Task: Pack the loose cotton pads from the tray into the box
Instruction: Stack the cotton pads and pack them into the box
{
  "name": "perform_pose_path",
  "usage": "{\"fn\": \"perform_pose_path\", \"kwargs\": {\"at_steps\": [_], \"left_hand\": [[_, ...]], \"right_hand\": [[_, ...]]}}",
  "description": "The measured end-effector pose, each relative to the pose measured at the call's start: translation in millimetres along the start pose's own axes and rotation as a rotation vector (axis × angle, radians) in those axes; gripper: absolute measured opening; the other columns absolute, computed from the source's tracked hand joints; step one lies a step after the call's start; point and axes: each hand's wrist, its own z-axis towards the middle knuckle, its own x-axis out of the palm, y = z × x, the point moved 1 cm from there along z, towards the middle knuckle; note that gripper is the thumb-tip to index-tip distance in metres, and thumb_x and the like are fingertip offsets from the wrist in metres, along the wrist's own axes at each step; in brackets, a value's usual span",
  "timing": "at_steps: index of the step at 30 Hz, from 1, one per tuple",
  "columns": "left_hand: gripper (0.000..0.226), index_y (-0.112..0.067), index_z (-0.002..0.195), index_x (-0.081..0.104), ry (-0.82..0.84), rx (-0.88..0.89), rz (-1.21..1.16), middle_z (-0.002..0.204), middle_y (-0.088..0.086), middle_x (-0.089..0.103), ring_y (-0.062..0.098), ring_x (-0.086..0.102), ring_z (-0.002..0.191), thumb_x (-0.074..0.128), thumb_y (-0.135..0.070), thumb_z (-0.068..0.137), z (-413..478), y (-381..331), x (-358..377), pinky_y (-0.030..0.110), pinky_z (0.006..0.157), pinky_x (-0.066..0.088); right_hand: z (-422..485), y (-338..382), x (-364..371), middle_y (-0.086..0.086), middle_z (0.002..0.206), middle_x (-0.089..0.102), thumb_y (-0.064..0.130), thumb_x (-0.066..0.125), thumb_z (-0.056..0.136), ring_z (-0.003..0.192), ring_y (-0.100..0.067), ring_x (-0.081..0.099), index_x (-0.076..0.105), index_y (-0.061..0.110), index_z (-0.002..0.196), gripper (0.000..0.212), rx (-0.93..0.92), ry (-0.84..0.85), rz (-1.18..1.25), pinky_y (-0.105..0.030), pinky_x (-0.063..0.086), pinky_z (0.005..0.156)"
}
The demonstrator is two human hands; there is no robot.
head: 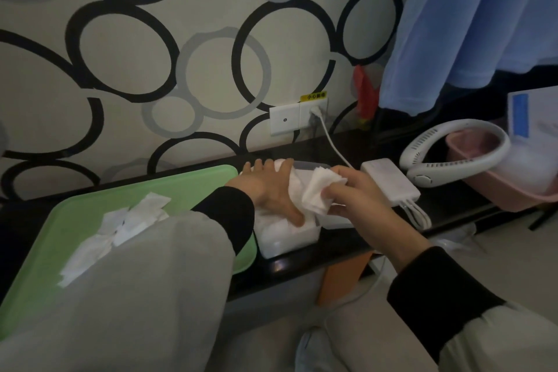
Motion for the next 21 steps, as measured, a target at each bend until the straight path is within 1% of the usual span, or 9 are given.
{"fn": "perform_pose_path", "kwargs": {"at_steps": [3, 4, 6, 7, 9, 11, 13, 17, 21], "left_hand": [[0.126, -0.032, 0.153, 0.008, -0.065, 0.028, -0.007, 0.153, 0.014, 0.029, 0.038, 0.031, 0.14, 0.07, -0.079, 0.055, 1.6, -1.0, -1.2, 0.056, 0.118, 0.018], [0.119, -0.03, 0.152, 0.012, -0.074, 0.04, -0.017, 0.148, 0.014, 0.034, 0.038, 0.037, 0.136, 0.07, -0.077, 0.059, 1.0, -0.6, -2.2, 0.055, 0.117, 0.022], [0.109, -0.03, 0.149, 0.016, -0.089, 0.059, -0.034, 0.142, 0.014, 0.038, 0.037, 0.043, 0.129, 0.071, -0.072, 0.065, -1.2, -0.3, -4.3, 0.051, 0.114, 0.028], [0.107, -0.03, 0.149, 0.017, -0.093, 0.065, -0.042, 0.14, 0.013, 0.04, 0.037, 0.045, 0.127, 0.072, -0.07, 0.066, -2.6, 0.3, -4.6, 0.05, 0.112, 0.031], [0.108, -0.032, 0.148, 0.018, -0.093, 0.074, -0.051, 0.139, 0.011, 0.041, 0.036, 0.046, 0.125, 0.074, -0.07, 0.063, -4.1, 0.6, -4.9, 0.049, 0.111, 0.032], [0.115, -0.034, 0.147, 0.019, -0.082, 0.076, -0.063, 0.138, 0.009, 0.042, 0.035, 0.047, 0.125, 0.076, -0.074, 0.055, -5.6, 1.1, -3.8, 0.05, 0.112, 0.031], [0.117, -0.035, 0.147, 0.019, -0.077, 0.075, -0.073, 0.139, 0.008, 0.042, 0.034, 0.046, 0.126, 0.077, -0.075, 0.053, -6.7, 1.9, -3.3, 0.051, 0.112, 0.03], [0.115, -0.034, 0.149, 0.017, -0.074, 0.083, -0.08, 0.142, 0.009, 0.04, 0.034, 0.045, 0.129, 0.076, -0.072, 0.058, -10.1, -0.6, -2.3, 0.052, 0.114, 0.027], [0.112, -0.035, 0.15, 0.017, -0.09, 0.082, -0.097, 0.143, 0.009, 0.039, 0.035, 0.045, 0.129, 0.073, -0.075, 0.062, -13.2, -0.7, -1.0, 0.052, 0.114, 0.027]], "right_hand": [[1.0, 0.7, -1.0, -0.028, 0.106, 0.063, -0.007, 0.058, 0.084, 0.104, -0.038, 0.063, 0.059, -0.009, 0.096, 0.012, -0.031, 0.064, -0.107, -0.051, 0.057, 0.088], [0.8, 1.1, -0.3, -0.028, 0.103, 0.063, -0.006, 0.061, 0.083, 0.1, -0.038, 0.064, 0.061, -0.007, 0.095, 0.012, -0.058, 0.088, -0.179, -0.048, 0.056, 0.088], [-0.3, 2.0, 1.7, -0.024, 0.091, 0.066, -0.005, 0.066, 0.08, 0.083, -0.033, 0.063, 0.066, -0.001, 0.091, 0.011, -0.121, 0.123, -0.305, -0.036, 0.054, 0.078], [-1.0, 1.9, 3.2, -0.02, 0.084, 0.067, -0.004, 0.068, 0.08, 0.075, -0.026, 0.061, 0.067, 0.001, 0.089, 0.011, -0.144, 0.132, -0.34, -0.03, 0.051, 0.072], [-1.5, 1.6, 3.7, -0.006, 0.078, 0.069, -0.003, 0.071, 0.077, 0.073, -0.014, 0.062, 0.068, 0.007, 0.083, 0.012, -0.181, 0.142, -0.436, -0.025, 0.05, 0.069], [-1.6, 0.8, 3.2, 0.004, 0.079, 0.071, 0.001, 0.072, 0.075, 0.077, -0.008, 0.066, 0.069, 0.016, 0.078, 0.016, -0.196, 0.15, -0.564, -0.028, 0.054, 0.074], [-2.5, 1.8, 3.3, 0.008, 0.081, 0.071, 0.005, 0.073, 0.076, 0.079, -0.003, 0.065, 0.069, 0.021, 0.078, 0.017, -0.189, 0.168, -0.668, -0.031, 0.056, 0.077], [-5.0, 5.5, 11.4, 0.01, 0.09, 0.068, 0.019, 0.071, 0.082, 0.09, -0.008, 0.062, 0.07, 0.028, 0.085, 0.01, -0.177, 0.2, -0.889, -0.034, 0.054, 0.082], [-6.2, 15.6, 22.2, 0.004, 0.095, 0.065, 0.018, 0.059, 0.086, 0.092, -0.017, 0.06, 0.068, 0.032, 0.091, 0.017, -0.141, 0.199, -1.153, -0.04, 0.054, 0.084]]}}
